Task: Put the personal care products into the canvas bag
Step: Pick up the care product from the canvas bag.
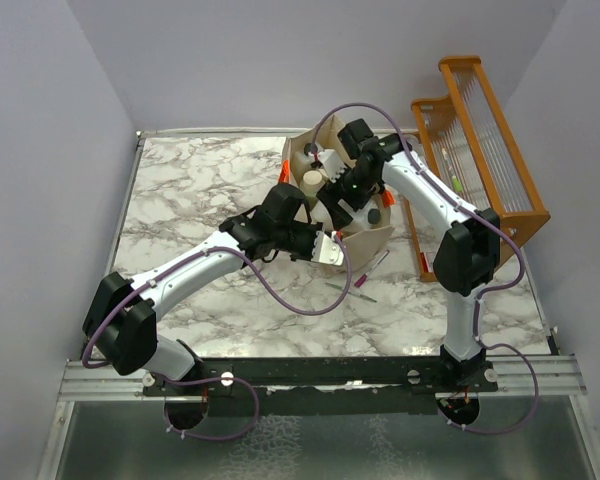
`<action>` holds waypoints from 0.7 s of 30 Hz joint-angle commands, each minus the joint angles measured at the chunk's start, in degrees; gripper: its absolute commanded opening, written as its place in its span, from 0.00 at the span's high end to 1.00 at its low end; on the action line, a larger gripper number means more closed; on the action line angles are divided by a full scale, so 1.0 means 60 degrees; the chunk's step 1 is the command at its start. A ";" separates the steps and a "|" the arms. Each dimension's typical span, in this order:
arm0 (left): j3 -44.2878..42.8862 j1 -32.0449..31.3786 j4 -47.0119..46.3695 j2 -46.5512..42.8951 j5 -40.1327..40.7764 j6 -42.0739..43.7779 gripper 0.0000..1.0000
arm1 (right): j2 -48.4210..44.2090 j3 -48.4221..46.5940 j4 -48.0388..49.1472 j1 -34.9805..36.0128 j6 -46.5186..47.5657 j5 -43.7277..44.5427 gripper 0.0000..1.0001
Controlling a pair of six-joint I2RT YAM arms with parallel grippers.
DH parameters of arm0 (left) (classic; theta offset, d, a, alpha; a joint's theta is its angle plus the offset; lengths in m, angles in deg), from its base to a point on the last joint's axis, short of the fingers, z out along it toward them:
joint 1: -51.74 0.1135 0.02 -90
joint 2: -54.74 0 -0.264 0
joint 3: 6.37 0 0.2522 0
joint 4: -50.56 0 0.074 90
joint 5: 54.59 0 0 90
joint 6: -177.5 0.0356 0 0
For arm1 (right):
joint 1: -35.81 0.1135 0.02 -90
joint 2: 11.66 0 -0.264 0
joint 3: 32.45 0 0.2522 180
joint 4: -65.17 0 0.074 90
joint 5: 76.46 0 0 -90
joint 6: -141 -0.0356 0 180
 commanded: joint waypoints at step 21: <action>-0.1134 0.0045 -0.0752 0.0092 0.0769 -0.2160 0.23 | -0.1022 -0.1844 0.1538 -0.0042 -0.0538 -0.1235 0.99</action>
